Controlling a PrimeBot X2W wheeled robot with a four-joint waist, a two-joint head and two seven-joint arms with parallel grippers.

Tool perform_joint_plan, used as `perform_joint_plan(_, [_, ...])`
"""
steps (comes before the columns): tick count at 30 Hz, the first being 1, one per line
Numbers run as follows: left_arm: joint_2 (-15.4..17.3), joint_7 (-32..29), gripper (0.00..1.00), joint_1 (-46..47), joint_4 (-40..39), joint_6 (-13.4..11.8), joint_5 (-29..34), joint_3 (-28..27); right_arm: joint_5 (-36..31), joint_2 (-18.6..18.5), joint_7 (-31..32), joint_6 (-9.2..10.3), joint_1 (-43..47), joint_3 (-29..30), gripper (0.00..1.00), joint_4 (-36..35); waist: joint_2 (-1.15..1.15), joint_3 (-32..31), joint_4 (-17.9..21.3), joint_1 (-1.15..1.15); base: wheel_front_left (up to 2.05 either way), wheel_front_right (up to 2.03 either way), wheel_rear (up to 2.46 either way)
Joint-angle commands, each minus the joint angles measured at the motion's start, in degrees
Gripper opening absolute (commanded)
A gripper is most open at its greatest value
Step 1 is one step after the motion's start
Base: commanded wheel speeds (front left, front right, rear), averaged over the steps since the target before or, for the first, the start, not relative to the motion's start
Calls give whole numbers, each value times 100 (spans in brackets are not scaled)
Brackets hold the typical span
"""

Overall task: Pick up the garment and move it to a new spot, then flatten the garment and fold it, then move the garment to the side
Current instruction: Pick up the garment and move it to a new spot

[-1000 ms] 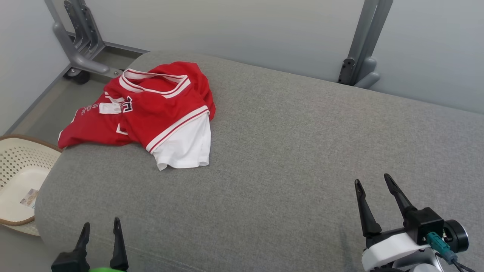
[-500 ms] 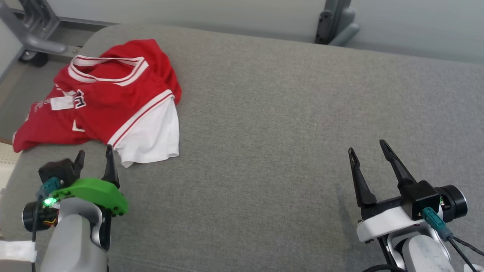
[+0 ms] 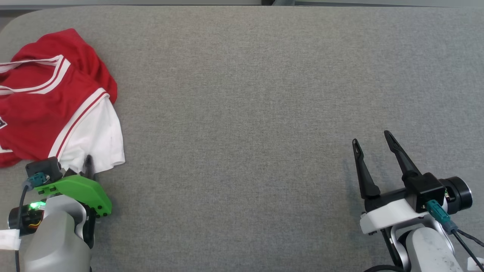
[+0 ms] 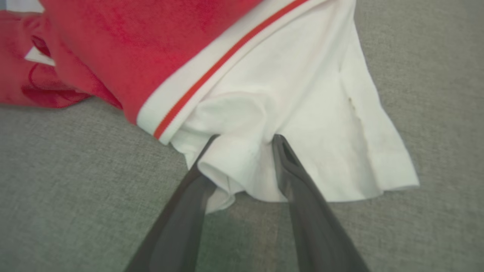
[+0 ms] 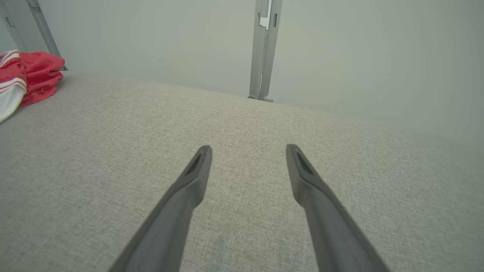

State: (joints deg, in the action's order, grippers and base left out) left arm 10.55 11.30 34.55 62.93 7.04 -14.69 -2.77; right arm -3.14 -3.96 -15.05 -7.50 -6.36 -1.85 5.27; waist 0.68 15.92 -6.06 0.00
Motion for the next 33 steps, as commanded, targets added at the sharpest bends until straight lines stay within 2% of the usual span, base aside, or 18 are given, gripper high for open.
perform_joint_plan(1, [24, 13, 0, 9, 132, 14, -60, 22, 50, 9, -20, 2, -57, 11, 100, -4, -68, 45, 143, 0, 0, 0, 0])
perform_joint_plan(4, [96, 197, 0, 65, 194, 41, -20, 190, 76, 39, -20, 2, 55, 41, 100, 27, -68, -126, 132, 0, 0, 0, 0])
perform_joint_plan(9, [167, 355, 0, 127, -155, 44, 46, 349, 143, 54, -20, 2, 221, 69, 100, 57, -68, -418, 111, 0, 0, 0, 0])
perform_joint_plan(15, [-129, 355, 0, -27, -1613, 51, -237, 1070, 328, 92, -20, 2, 428, 69, 100, 140, -68, -793, 144, 0, 0, 0, 0])
perform_joint_plan(20, [-257, -272, 0, -353, -3524, 49, -649, 1921, 556, 95, -19, 2, 489, -7, 100, 162, -68, -958, 327, 0, 0, 0, 0])
perform_joint_plan(25, [-446, -1091, 0, -714, -5331, 49, -853, 2662, 747, 99, -19, 2, 394, -53, 100, 154, -68, -958, 716, 0, 0, 0, 0])
perform_joint_plan(29, [-605, -1545, 0, -792, -6033, 15, -892, 3231, 870, 99, -20, 2, 309, -62, 100, 147, -68, -889, 1173, 0, 0, 0, 0])
perform_joint_plan(33, [-727, -1662, 0, -652, -6188, -18, -984, 3668, 955, 99, -19, 2, 252, -53, 100, 153, -68, -831, 1544, 0, 0, 0, 0])
